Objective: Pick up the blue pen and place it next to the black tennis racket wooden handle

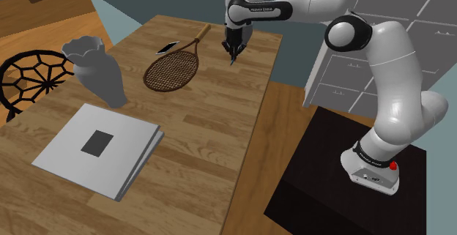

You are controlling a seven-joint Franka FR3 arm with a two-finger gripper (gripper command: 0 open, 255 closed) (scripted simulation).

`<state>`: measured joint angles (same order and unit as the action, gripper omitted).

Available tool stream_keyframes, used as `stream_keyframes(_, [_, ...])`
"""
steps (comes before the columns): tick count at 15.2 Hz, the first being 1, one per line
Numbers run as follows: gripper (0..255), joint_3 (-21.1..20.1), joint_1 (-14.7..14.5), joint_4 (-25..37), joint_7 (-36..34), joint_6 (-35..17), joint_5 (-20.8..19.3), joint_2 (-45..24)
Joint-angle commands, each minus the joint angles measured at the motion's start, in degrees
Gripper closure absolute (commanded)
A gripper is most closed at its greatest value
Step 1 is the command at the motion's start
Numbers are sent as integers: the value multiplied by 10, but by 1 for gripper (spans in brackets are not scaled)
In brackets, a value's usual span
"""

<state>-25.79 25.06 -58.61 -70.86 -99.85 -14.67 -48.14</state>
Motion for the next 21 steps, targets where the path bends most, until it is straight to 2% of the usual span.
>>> stream_keyframes(1, [255,1,2,-12,0,-13,-1,-2])
stream_keyframes(9, [255,1,2,-12,-1,-13,-1,-2])
stream_keyframes(10, [0,1,2,-12,-1,-13,-1,-2])
stream_keyframes(15, [0,1,2,-12,-1,-13,-1,-2])
stream_keyframes(19, [0,2,-15,83,8,68,0,-12])
stream_keyframes(21, [0,2,-15,83,8,68,0,-12])
